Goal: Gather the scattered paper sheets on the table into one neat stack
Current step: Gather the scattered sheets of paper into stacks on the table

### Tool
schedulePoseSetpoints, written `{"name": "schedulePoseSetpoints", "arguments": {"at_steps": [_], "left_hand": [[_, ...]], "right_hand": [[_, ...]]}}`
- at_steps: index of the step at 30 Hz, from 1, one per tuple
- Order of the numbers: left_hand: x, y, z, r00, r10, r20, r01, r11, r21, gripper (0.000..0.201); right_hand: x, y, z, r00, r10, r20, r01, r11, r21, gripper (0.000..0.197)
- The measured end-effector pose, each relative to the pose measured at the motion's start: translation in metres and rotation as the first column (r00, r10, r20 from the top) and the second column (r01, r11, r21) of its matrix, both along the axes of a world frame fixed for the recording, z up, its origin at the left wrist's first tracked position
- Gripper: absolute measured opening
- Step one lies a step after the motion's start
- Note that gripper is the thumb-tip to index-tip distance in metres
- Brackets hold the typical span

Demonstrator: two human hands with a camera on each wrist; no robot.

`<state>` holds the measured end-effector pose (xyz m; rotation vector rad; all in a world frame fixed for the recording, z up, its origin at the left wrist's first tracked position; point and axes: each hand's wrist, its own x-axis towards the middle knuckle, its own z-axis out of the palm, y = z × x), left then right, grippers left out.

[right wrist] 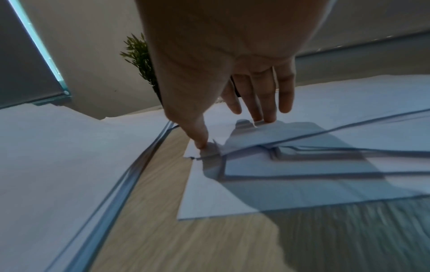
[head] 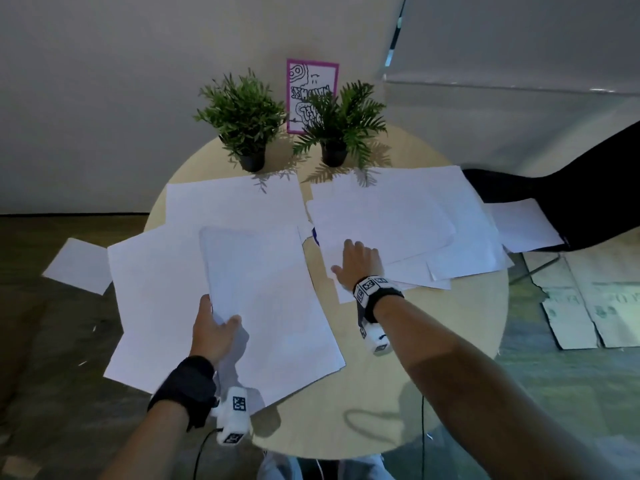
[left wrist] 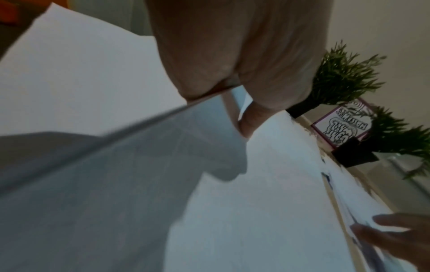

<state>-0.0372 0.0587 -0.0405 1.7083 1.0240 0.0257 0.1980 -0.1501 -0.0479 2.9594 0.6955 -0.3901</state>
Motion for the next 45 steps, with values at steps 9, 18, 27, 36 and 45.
{"name": "schedulePoseSetpoints", "arguments": {"at_steps": [9, 18, 27, 36, 45], "left_hand": [[0.001, -0.011, -0.007, 0.993, -0.04, -0.115, 0.047, 0.997, 0.059, 0.033], [0.007, -0.01, -0.006, 0.986, -0.076, -0.145, 0.08, 0.997, 0.024, 0.035], [0.007, -0.002, 0.009, 0.964, 0.231, -0.129, -0.265, 0.849, -0.457, 0.082], [0.008, -0.009, 0.02, 0.987, 0.108, -0.118, -0.142, 0.93, -0.339, 0.088], [0.011, -0.007, 0.005, 0.976, -0.019, -0.216, -0.005, 0.994, -0.107, 0.068]], "right_hand": [[-0.004, 0.008, 0.02, 0.999, -0.034, -0.012, 0.034, 0.999, -0.029, 0.032], [-0.007, -0.005, 0.017, 0.999, -0.035, -0.001, 0.035, 0.996, 0.079, 0.02], [-0.089, -0.062, 0.004, 0.795, 0.477, 0.376, -0.605, 0.671, 0.428, 0.066], [-0.138, -0.071, -0.025, 0.634, 0.773, 0.04, -0.753, 0.604, 0.259, 0.07], [-0.144, -0.067, -0.008, 0.672, 0.738, -0.059, -0.705, 0.663, 0.252, 0.074]]}}
